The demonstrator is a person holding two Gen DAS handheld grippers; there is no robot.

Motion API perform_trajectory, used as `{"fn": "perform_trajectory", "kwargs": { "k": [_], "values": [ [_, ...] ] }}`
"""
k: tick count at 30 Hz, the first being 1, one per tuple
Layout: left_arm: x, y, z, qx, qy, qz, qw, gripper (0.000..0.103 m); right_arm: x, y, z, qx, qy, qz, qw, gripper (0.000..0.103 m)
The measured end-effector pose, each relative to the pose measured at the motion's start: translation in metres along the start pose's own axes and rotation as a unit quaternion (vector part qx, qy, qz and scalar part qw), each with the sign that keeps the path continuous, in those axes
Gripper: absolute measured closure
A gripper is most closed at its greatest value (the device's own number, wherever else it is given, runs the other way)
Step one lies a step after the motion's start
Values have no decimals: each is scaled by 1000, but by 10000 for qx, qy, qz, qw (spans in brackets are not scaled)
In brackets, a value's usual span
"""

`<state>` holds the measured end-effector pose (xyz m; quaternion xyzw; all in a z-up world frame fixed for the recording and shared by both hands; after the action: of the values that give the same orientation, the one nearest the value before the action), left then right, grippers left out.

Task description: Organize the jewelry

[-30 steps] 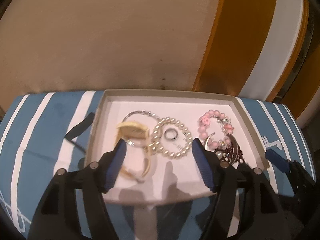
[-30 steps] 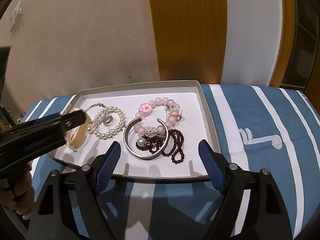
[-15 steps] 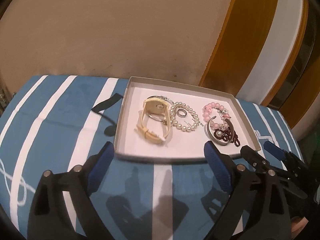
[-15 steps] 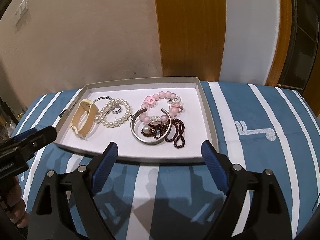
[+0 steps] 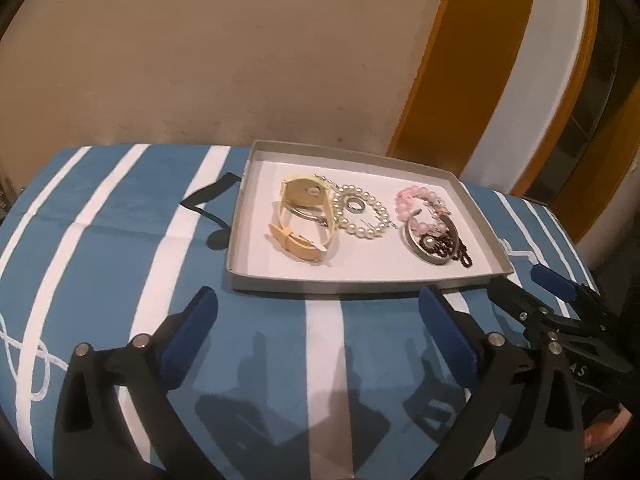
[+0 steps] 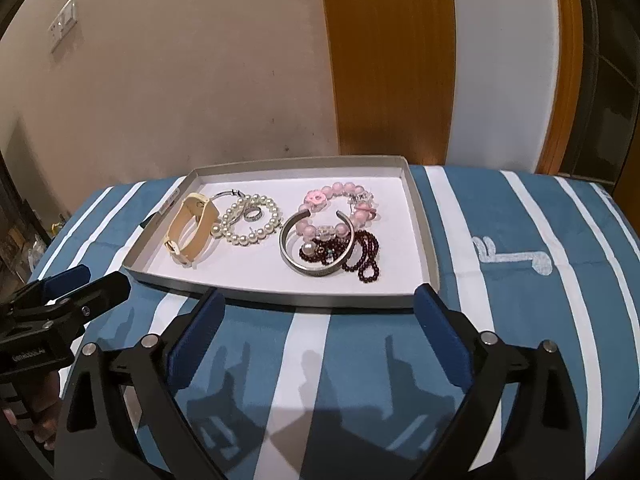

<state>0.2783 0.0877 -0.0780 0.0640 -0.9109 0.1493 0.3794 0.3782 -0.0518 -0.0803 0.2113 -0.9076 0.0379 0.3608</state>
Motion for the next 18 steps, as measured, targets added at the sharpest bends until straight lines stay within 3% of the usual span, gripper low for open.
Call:
{"fn": "perform_trajectory", "kwargs": {
  "k": [18],
  "values": [
    [-4, -3, 6, 1, 93, 124, 9999, 2, -5, 1, 7, -141, 174, -100, 9997, 1]
  ]
}}
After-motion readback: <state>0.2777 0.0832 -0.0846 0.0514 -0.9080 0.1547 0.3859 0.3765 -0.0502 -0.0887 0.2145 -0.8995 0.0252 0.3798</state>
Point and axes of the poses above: each gripper's, at about its wrist camera, not at the fingertips, and x roughly against the way its jaws point, y to its left, z to its underside, the point moved 9 cm from there along -x, roughly the way its jaws point, and after that the axes turned 4 degrees about z, right-handed, at the moved point
